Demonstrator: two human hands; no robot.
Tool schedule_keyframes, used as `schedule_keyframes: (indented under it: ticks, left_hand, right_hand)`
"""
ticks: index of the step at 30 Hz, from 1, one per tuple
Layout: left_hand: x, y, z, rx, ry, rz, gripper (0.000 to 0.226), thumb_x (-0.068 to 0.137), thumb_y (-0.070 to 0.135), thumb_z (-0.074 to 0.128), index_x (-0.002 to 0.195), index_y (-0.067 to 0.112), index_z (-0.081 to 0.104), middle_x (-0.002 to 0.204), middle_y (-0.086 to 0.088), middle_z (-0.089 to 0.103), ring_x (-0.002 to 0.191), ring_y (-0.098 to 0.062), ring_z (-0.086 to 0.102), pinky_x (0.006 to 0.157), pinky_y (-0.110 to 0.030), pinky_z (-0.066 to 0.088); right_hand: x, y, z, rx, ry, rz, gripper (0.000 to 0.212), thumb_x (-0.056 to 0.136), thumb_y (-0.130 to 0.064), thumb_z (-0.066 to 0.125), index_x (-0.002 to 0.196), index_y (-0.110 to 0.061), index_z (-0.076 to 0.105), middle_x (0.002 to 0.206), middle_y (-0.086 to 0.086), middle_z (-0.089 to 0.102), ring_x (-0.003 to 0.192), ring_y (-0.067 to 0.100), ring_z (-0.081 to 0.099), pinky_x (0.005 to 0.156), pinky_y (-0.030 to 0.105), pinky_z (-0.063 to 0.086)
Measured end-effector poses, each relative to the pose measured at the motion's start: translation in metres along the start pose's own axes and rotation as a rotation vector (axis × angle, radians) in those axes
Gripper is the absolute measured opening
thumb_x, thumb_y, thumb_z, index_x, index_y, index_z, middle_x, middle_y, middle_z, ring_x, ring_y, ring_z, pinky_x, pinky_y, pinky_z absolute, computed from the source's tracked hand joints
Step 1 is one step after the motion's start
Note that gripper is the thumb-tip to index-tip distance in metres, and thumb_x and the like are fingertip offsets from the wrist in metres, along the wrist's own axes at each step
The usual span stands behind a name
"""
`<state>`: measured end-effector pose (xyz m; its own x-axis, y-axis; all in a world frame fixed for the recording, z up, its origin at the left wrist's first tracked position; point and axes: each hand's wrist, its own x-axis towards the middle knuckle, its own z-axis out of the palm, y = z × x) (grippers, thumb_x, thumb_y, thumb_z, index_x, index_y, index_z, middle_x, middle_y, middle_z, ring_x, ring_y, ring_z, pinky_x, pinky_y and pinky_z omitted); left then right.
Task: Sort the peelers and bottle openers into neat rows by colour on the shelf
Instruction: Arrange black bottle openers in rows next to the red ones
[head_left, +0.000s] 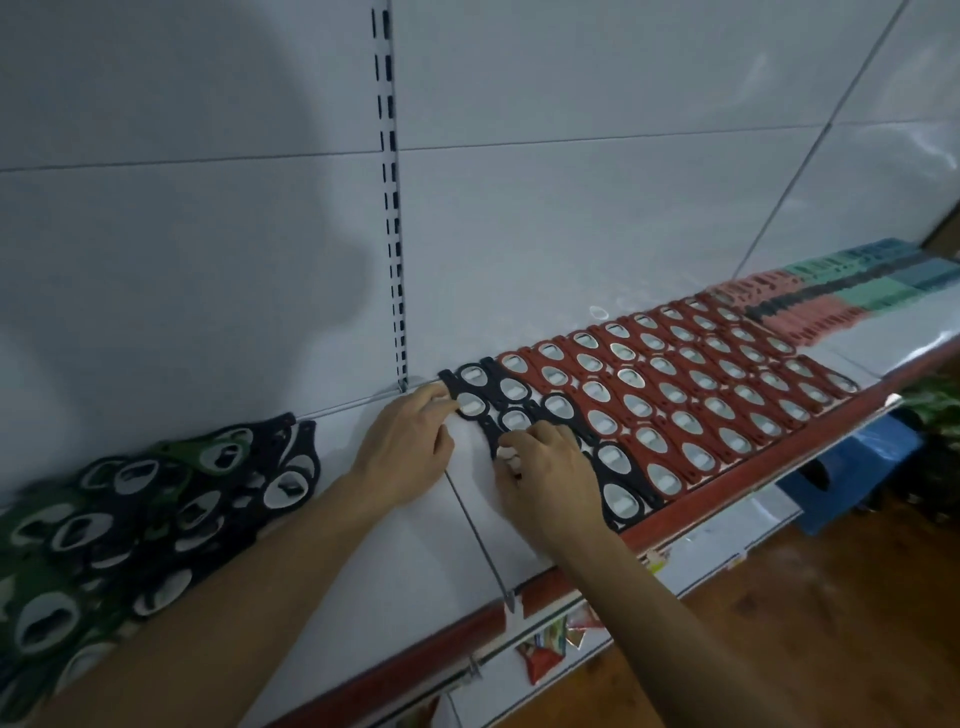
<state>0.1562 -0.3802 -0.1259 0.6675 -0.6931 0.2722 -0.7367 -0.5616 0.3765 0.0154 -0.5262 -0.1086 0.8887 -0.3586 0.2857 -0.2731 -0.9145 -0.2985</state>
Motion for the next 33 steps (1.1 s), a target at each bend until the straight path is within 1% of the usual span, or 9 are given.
schedule_keyframes:
  ticks: [2,7,10,13,17,20,28,30,33]
  left_hand:
    - [-0.010,-0.008,-0.010,0.088,-0.017,-0.004,0.042,0.095,0.019,0.053,0.136,0.013,0.063,0.146,-0.006,0.054,0.126,-0.029,0.055,0.108,-0.043,0.046]
    - [-0.058,-0.053,-0.064,0.246,0.022,-0.095,0.051,0.089,0.031,0.039,0.128,0.009,0.064,0.138,-0.010,0.057,0.120,-0.034,0.058,0.102,-0.048,0.047]
    - [-0.100,-0.074,-0.099,0.349,0.026,-0.224,0.055,0.091,0.038,0.035,0.129,0.011,0.064,0.137,-0.008,0.057,0.120,-0.031,0.058,0.107,-0.047,0.044]
    - [-0.145,-0.090,-0.122,0.389,0.053,-0.366,0.059,0.093,0.044,0.034,0.132,0.011,0.062,0.140,-0.007,0.055,0.125,-0.030,0.055,0.110,-0.050,0.042]
    - [-0.193,-0.102,-0.128,0.400,-0.060,-0.535,0.078,0.093,0.062,0.017,0.157,0.020,0.036,0.163,-0.003,0.031,0.151,-0.027,0.027,0.119,-0.056,0.025]
    - [-0.205,-0.112,-0.123,0.453,-0.072,-0.548,0.076,0.097,0.066,0.010,0.163,0.028,0.019,0.169,0.002,0.020,0.156,-0.021,0.017,0.122,-0.055,0.014]
    - [-0.194,-0.133,-0.122,0.428,0.035,-0.518,0.057,0.102,0.056,0.024,0.147,0.032,0.049,0.155,-0.002,0.045,0.146,-0.025,0.037,0.120,-0.061,0.022]
    - [-0.194,-0.132,-0.120,0.370,0.112,-0.455,0.052,0.102,0.053,0.029,0.140,0.029,0.057,0.148,-0.001,0.049,0.142,-0.024,0.041,0.120,-0.062,0.022]
    - [-0.188,-0.121,-0.120,0.297,0.165,-0.331,0.052,0.100,0.055,0.038,0.135,0.024,0.060,0.142,0.002,0.052,0.139,-0.023,0.044,0.117,-0.061,0.025]
  right_hand:
    - [0.009,0.002,-0.002,0.012,-0.005,-0.056,0.023,0.097,-0.033,0.061,0.114,-0.021,0.071,0.105,-0.003,0.066,0.097,0.014,0.053,0.084,0.033,0.053]
    - [0.038,-0.038,0.011,0.050,-0.065,-0.269,0.026,0.096,-0.034,0.064,0.117,-0.020,0.072,0.112,0.003,0.067,0.105,0.024,0.058,0.086,0.038,0.053]
    - [0.049,-0.083,0.026,0.111,-0.165,-0.402,0.029,0.097,-0.033,0.061,0.121,-0.019,0.070,0.117,0.006,0.064,0.110,0.029,0.056,0.087,0.043,0.052]
    - [0.056,-0.126,0.041,0.150,-0.327,-0.537,0.043,0.095,-0.025,0.058,0.137,-0.021,0.057,0.135,0.004,0.054,0.127,0.029,0.046,0.099,0.043,0.046]
    - [0.074,-0.162,0.053,0.007,-0.587,-0.776,0.083,0.082,-0.020,0.063,0.156,-0.025,0.028,0.161,-0.002,0.024,0.149,0.024,0.019,0.113,0.050,0.035]
    - [0.090,-0.174,0.058,-0.017,-0.680,-0.806,0.089,0.082,-0.032,0.069,0.158,-0.024,0.022,0.161,-0.001,0.024,0.148,0.025,0.022,0.114,0.052,0.035]
    - [0.097,-0.162,0.063,-0.001,-0.592,-0.735,0.079,0.073,-0.048,0.068,0.144,-0.028,0.041,0.140,-0.005,0.038,0.137,0.022,0.031,0.108,0.046,0.036]
    - [0.093,-0.159,0.063,0.029,-0.592,-0.740,0.085,0.075,-0.053,0.069,0.150,-0.029,0.036,0.142,-0.005,0.035,0.138,0.021,0.028,0.110,0.046,0.035]
    - [0.091,-0.165,0.065,0.073,-0.615,-0.745,0.107,0.067,-0.080,0.066,0.154,-0.029,0.031,0.143,-0.003,0.033,0.137,0.022,0.028,0.116,0.042,0.034]
